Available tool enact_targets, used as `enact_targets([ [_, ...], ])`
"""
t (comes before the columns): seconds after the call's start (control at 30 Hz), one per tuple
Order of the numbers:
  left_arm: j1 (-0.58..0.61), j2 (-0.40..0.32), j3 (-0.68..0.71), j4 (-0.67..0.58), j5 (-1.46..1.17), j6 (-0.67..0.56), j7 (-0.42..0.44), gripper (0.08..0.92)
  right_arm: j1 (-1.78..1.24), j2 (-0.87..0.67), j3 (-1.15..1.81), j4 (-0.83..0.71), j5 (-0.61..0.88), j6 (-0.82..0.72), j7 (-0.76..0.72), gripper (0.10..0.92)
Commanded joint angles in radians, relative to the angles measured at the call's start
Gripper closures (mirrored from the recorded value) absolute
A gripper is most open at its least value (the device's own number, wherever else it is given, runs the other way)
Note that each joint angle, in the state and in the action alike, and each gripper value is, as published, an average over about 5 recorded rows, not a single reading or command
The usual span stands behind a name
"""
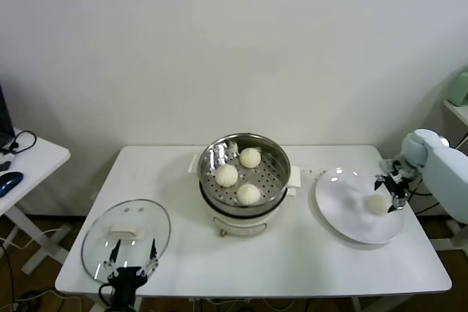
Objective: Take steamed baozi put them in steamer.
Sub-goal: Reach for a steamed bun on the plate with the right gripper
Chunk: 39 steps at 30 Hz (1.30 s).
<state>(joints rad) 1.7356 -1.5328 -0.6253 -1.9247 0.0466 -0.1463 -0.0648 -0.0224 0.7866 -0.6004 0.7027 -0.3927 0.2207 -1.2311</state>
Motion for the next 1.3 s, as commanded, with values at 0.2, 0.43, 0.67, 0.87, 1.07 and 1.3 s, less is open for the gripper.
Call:
enact_targets([
  [0.2,0.003,-0.004,0.003,-0.001,0.011,-0.006,-0.002,0.177,-0.043,0.05,0.079,-0.065,-0.097,0.029,0.008,0.203],
  [0.43,0.003,-0.003,0.002,0.005,0.01,-0.008,-0.003,0.177,-0.047,0.054,0.085,-0.074,-0.113,0.027,0.006,0.203],
  [0.67,-0.002,-0.004,0.007,-0.011,0.003,0.004,-0.003,0.177,-0.049,0.057,0.094,-0.083,-0.115,0.023,0.007,0.242],
  [0.87,-0.002,-0.003,0.005,-0.002,0.005,-0.001,-0.003,0.177,-0.042,0.057,0.098,-0.09,-0.099,0.014,0.009,0.277],
  [1.07,0.001,-0.004,0.004,0.002,0.004,-0.005,-0.004,0.177,-0.028,0.055,0.094,-0.096,-0.051,-0.006,0.009,0.289],
  [1.3,0.005,-0.004,0.003,0.003,0.003,-0.01,-0.006,0.177,0.007,0.048,0.057,-0.09,0.021,-0.026,0.008,0.296],
])
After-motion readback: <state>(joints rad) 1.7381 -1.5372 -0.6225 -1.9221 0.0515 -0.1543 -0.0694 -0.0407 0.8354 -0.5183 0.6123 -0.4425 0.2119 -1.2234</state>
